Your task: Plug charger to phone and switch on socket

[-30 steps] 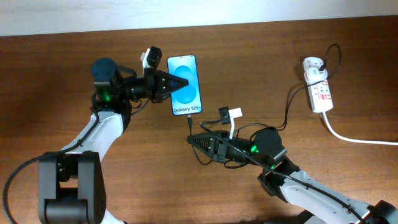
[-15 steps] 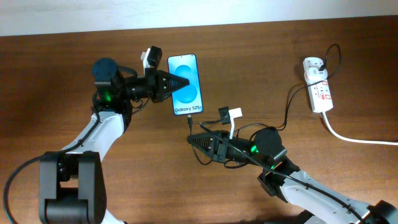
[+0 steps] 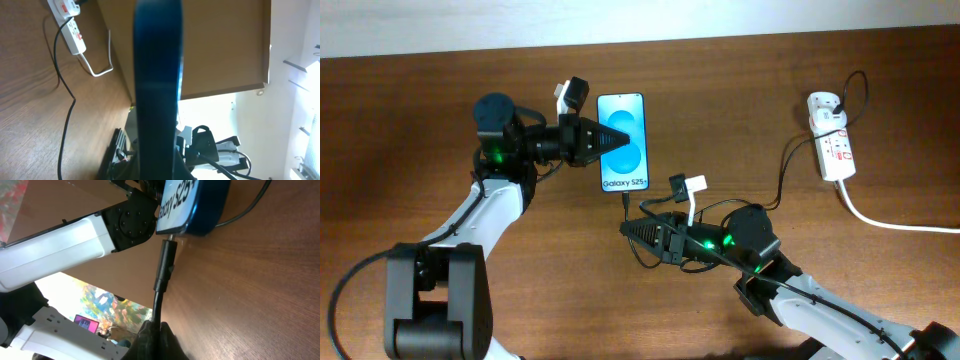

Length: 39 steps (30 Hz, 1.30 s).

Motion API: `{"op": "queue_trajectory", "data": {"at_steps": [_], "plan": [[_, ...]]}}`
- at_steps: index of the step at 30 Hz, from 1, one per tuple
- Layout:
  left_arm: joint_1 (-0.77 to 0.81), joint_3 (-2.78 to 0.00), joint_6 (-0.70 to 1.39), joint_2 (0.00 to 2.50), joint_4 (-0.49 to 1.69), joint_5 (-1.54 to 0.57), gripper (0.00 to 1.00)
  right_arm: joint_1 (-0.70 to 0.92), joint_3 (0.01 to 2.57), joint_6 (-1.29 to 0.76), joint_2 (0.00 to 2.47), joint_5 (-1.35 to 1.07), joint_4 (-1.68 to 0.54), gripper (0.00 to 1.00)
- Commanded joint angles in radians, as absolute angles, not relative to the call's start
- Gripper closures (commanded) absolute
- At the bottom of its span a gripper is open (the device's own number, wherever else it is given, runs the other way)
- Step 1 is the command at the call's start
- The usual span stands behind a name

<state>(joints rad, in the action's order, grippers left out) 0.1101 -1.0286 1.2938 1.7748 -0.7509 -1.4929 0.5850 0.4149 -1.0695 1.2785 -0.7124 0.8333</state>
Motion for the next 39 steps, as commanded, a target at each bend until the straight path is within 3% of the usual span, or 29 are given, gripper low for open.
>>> {"op": "queue_trajectory", "data": {"at_steps": [1, 3, 8, 15, 20, 23, 26, 29, 30, 32, 33, 36, 39], "plan": [[0.116, -1.044, 1.262, 1.763, -0.759, -1.574, 1.00, 0.580, 0.427, -1.051, 1.278, -0.635, 0.842, 0.95], [0.115, -1.044, 1.262, 1.763, -0.759, -1.574, 1.00, 0.580, 0.427, -1.047, 1.278, -0.651, 0.841, 0.88], [0.095, -1.044, 1.262, 1.763, -0.759, -1.546, 1.00, 0.580, 0.427, -1.037, 1.278, -0.719, 0.841, 0.79], [0.062, -1.044, 1.240, 1.763, -0.759, -1.545, 1.00, 0.499, 0.427, -0.939, 1.278, -0.733, 0.825, 0.48], [0.062, -1.044, 1.240, 1.763, -0.759, -1.545, 1.00, 0.323, 0.462, -0.738, 1.278, -0.728, 0.675, 0.46], [0.062, -1.044, 1.240, 1.763, -0.759, -1.545, 1.00, 0.295, 0.552, -0.684, 1.260, -0.737, 0.563, 0.46], [0.062, -1.044, 1.240, 1.763, -0.759, -1.545, 1.00, 0.300, 0.717, -0.487, 1.191, -0.636, 0.094, 0.46], [0.062, -1.044, 1.224, 1.763, -0.759, -1.545, 1.00, 0.396, 0.912, -0.371, 1.090, -0.407, -0.348, 0.36], [0.062, -1.044, 1.225, 1.763, -0.759, -1.545, 1.00, 0.450, 0.947, -0.371, 1.065, -0.357, -0.403, 0.35], [0.062, -1.044, 1.225, 1.763, -0.759, -1.545, 1.00, 0.576, 0.960, -0.382, 1.034, -0.295, -0.422, 0.21], [0.062, -1.044, 1.225, 1.763, -0.759, -1.545, 1.00, 0.674, 0.959, -0.401, 1.041, -0.172, -0.439, 0.20], [0.062, -1.044, 1.225, 1.763, -0.759, -1.546, 1.00, 0.834, 0.959, -0.445, 1.105, 0.108, -0.440, 0.30], [0.062, -1.044, 1.225, 1.763, -0.759, -1.546, 1.00, 0.912, 0.959, -0.468, 1.200, 0.144, -0.385, 0.32]]}}
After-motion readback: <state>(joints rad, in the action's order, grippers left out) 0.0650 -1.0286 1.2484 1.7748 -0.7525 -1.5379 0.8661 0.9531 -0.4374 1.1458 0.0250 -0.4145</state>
